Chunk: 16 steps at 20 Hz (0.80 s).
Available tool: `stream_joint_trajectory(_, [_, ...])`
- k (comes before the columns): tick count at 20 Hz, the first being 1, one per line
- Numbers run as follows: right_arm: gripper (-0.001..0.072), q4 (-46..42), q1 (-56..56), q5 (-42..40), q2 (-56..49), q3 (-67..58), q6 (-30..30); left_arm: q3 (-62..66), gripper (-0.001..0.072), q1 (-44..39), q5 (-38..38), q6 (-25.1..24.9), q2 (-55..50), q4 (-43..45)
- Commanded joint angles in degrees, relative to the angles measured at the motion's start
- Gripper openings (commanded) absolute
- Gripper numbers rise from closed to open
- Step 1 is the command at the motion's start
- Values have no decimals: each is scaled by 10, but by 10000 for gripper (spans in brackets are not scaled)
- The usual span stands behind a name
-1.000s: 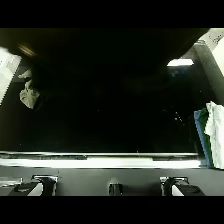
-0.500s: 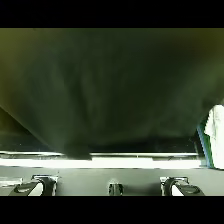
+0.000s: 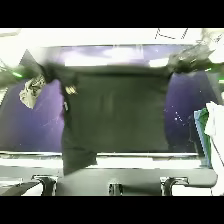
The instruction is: Fold the clothes and pants, and hang the long-sleeved shirts on hangers.
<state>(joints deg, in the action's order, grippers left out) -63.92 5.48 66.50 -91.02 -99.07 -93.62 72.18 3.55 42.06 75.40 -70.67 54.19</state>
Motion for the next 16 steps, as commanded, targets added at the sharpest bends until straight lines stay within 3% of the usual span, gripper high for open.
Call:
stream_joint_trajectory(1, [35,87,-1,20,-106,10,-48,-45,31,-24,-6,-4,-111,-18])
stream_joint_trajectory(3, [35,103,-1,34,-126,10,-48,-45,49,-31,21,-4,-139,-40])
stream_joint_trajectory(5, [62,99,1,36,-124,9,-47,-45,160,-29,37,-4,-141,-41])
stream_joint_trajectory(6, [237,99,9,42,-118,8,-47,-38,334,-19,56,-4,-137,-40])
stream_joint_trajectory(7, [517,91,21,59,-109,4,-35,-24,554,0,97,-4,-135,-33])
stream_joint_trajectory(8, [633,75,41,91,-96,2,-7,-3,664,27,158,-4,-133,-13])
stream_joint_trajectory(12, [603,-67,151,274,-67,12,14,9,634,148,405,7,-138,59])
stream_joint_trajectory(13, [603,-86,172,289,-55,37,13,-17,585,172,437,7,-136,72])
stream_joint_trajectory(16, [603,-93,197,250,1,160,26,-133,579,212,423,3,-131,63])
